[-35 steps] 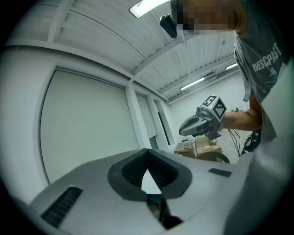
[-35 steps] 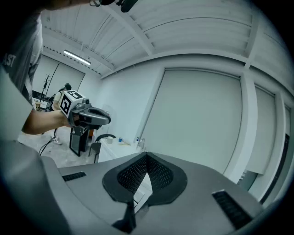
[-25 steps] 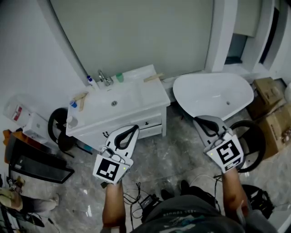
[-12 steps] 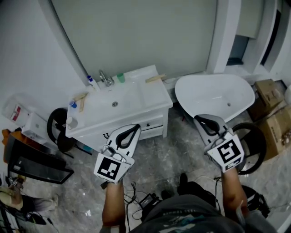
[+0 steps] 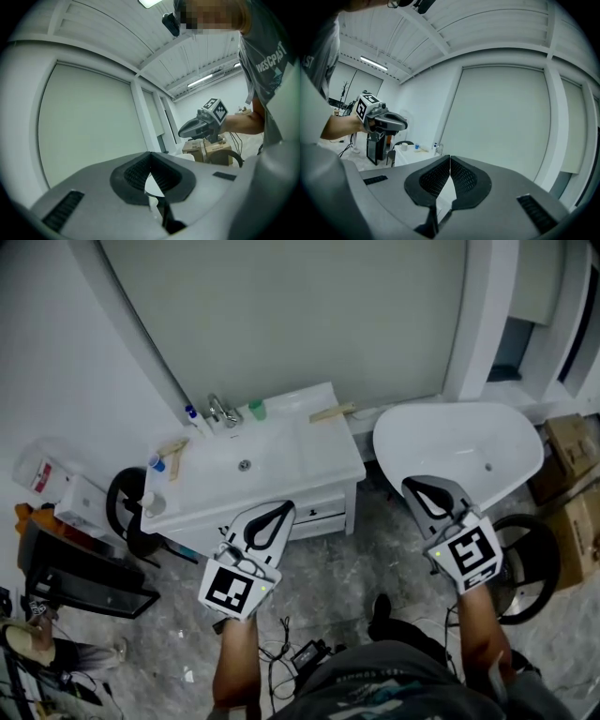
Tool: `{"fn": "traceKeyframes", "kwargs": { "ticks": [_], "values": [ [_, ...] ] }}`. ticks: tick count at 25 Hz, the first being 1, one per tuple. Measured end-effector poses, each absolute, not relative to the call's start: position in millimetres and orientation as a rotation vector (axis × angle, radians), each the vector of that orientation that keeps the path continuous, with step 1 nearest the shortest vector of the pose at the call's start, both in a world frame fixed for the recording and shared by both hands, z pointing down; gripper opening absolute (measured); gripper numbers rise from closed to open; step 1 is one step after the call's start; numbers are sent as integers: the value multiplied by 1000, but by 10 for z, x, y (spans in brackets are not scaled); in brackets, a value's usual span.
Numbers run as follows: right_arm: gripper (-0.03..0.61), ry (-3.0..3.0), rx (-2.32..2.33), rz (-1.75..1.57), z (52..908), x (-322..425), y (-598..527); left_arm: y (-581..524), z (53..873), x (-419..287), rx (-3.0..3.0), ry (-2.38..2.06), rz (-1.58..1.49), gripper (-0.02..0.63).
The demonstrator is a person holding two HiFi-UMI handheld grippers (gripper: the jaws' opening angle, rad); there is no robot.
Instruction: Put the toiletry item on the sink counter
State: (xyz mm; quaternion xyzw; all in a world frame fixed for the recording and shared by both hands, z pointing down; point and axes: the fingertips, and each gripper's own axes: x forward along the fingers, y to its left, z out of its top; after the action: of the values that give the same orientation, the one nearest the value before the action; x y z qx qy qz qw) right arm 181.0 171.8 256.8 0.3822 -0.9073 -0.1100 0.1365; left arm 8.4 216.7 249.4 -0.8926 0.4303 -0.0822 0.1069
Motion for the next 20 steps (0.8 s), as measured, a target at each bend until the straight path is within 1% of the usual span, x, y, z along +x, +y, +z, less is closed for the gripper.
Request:
{"fn": "traceKeyframes", "kwargs": {
  "ticks": [10, 16, 20],
  "values": [
    [31, -2638, 1036, -301, 2635, 2120, 589, 1144, 2527, 458, -2610, 1354, -258, 3],
    [31, -2659, 973, -295, 2707, 2274, 211, 746, 2507, 702, -2580, 1379, -266, 2],
    [29, -2674, 959, -286, 2749, 2297, 13, 588, 2544, 738, -2575, 1399, -285, 3]
  ]
}}
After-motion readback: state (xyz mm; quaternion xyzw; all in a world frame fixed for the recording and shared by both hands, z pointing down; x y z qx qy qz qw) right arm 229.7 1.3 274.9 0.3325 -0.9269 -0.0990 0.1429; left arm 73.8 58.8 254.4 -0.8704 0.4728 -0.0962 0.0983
